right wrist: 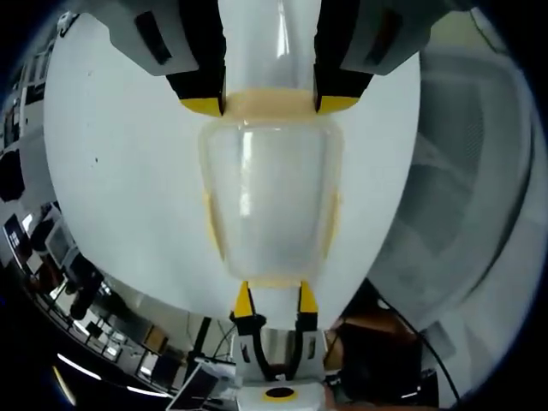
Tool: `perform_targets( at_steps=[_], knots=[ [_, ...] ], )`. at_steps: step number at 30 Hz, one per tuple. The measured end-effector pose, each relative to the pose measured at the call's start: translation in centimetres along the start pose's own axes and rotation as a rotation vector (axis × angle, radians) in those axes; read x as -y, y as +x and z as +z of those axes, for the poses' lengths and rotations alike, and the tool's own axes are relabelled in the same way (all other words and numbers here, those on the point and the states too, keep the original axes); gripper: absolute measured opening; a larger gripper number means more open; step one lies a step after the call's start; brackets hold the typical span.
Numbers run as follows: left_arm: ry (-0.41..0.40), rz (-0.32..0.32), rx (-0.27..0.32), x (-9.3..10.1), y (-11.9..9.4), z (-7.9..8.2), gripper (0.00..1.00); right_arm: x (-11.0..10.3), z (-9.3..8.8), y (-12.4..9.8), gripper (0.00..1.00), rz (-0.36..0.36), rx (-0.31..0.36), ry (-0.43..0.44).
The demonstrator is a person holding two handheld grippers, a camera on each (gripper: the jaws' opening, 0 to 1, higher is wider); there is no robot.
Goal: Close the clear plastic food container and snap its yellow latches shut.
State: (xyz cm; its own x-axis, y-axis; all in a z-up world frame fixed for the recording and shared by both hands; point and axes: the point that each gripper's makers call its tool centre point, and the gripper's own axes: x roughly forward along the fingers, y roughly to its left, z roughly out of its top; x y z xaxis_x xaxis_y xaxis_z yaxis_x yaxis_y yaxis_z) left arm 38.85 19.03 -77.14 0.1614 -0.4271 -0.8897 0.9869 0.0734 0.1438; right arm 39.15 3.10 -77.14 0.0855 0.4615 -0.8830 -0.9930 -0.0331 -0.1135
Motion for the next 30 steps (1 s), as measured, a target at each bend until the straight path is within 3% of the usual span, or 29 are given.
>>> perform_targets(
  at_steps=[16, 30],
  knots=[
    [-0.010, 0.004, 0.004, 0.5, 0.9, 2.4, 0.38, -0.2, -2.1, -1.5, 0.38, 0.008, -0.001, -0.004],
    [-0.023, 0.005, 0.006, 0.1, 2.4, 5.5, 0.38, 0.6, -5.3, -2.9, 0.38, 0.019, -0.011, -0.011]
  ],
)
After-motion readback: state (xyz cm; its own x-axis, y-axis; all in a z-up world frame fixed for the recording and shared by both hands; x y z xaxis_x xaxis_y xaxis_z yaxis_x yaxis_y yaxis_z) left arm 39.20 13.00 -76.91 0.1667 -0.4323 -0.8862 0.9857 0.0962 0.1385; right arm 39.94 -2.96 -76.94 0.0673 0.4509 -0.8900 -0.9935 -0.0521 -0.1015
